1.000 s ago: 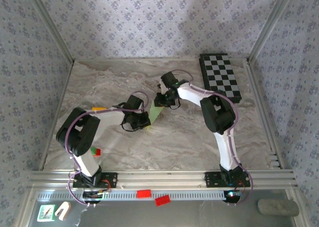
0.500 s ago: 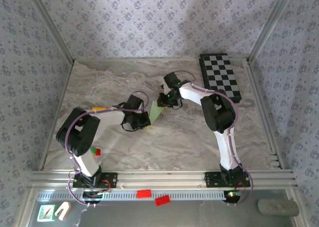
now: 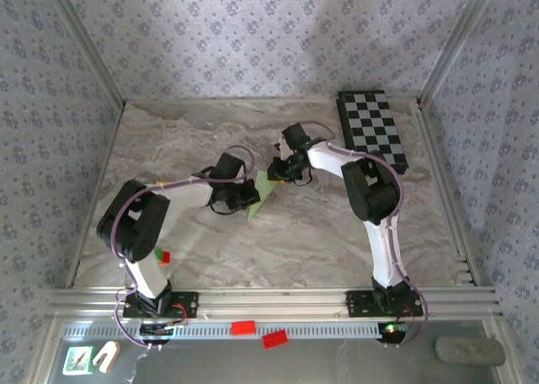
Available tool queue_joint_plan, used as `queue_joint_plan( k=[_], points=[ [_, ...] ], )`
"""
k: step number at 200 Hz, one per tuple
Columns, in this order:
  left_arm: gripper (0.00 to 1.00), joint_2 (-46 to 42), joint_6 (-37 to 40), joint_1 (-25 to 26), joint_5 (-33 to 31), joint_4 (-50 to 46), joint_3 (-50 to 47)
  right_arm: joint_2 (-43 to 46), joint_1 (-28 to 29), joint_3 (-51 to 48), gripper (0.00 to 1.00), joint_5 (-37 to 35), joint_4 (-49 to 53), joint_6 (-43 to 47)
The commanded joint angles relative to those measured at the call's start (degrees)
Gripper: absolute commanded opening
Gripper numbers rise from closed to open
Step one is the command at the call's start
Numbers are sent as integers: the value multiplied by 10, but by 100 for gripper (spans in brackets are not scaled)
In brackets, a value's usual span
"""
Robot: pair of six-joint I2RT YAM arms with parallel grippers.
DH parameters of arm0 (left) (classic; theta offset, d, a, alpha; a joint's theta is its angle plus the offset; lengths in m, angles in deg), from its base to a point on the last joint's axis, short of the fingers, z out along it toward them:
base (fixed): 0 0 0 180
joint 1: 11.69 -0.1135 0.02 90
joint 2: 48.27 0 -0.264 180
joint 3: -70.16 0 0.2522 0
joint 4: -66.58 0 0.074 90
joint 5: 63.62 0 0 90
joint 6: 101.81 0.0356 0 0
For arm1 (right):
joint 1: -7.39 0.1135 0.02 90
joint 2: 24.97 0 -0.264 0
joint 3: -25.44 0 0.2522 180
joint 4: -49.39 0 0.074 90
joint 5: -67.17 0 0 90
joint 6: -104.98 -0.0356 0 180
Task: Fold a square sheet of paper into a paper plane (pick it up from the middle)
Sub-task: Fold the wing for the fifth time at the center of the table.
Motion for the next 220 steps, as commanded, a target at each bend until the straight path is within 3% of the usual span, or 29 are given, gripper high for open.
queue_joint_plan(
  k=[1,53,114,178,220],
  points=[
    [3,23,-7,-3,-11,-14,13,-17,-5,-24,21,-27,16,0],
    [0,49,-4,2,-18,-65,14,-1,-9,-36,20,-1,-20,-2],
    [0,62,16,10,-33,-120,19,83,4,-35,20,11,-36,-6],
    [0,73,22,12,-31,-121,28,86,54,-104,10,-5,-80,-88],
    [0,73,20,13,-32,-120,26,72,70,-106,5,10,-82,-94]
  ],
)
